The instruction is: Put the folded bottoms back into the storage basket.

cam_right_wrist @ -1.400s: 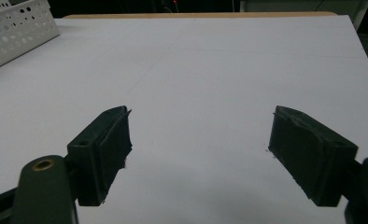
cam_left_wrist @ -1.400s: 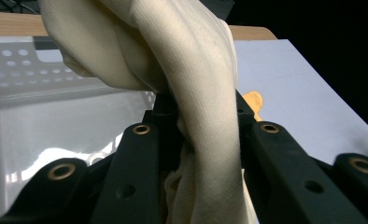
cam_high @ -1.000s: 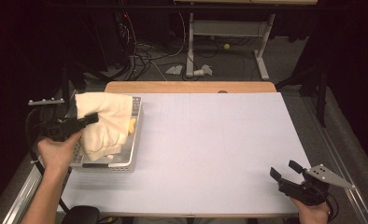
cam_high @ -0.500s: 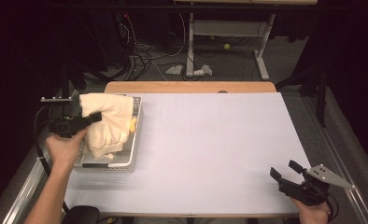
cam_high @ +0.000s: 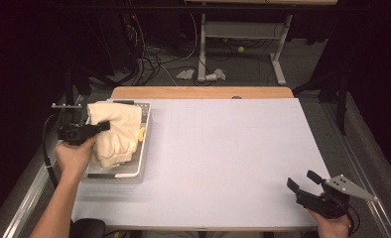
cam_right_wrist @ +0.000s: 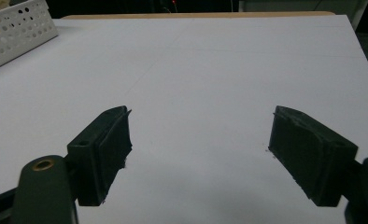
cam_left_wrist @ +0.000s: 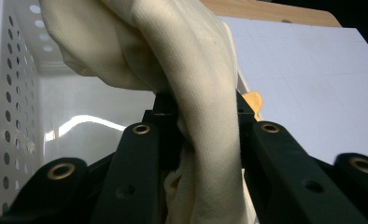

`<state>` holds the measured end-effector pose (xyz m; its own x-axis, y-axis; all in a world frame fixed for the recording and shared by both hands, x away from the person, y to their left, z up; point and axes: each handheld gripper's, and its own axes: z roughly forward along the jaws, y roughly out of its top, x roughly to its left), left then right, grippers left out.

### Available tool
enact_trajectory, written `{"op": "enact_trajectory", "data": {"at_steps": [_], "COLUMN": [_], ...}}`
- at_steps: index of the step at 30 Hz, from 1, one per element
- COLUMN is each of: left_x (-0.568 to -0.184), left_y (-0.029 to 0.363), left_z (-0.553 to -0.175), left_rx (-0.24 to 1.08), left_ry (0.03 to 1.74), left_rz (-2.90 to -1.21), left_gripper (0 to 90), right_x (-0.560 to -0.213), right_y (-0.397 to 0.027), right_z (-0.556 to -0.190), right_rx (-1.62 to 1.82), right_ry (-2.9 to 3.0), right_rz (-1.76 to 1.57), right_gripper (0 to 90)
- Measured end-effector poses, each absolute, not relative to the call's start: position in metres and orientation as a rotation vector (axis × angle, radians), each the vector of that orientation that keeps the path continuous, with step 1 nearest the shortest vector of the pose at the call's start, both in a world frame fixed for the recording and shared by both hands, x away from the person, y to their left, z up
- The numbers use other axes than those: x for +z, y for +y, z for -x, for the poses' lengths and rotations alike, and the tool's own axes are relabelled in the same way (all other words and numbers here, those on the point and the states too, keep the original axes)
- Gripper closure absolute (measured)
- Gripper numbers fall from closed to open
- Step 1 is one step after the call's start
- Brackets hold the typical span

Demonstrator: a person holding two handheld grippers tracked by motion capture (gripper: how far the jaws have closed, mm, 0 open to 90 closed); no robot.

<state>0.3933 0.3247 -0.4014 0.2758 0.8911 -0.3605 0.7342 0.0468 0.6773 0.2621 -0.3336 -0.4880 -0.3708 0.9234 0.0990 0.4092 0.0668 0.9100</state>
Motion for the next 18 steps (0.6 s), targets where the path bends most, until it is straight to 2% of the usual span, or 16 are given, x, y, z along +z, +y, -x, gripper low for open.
{"op": "enact_trajectory", "data": {"at_steps": [18], "left_x": [-0.42], "left_y": [0.316], "left_z": [-0.412], "left_rx": [0.197], "left_ry": [1.529], "left_rz": [-1.721], "left_gripper": [70.5], "right_x": [-0.488], "right_y": [-0.334], "right_z": [-0.262], "right_rx": [1.279], "right_ry": [1.827], "right_rz": [-1.322], "right_gripper": [21.6]}}
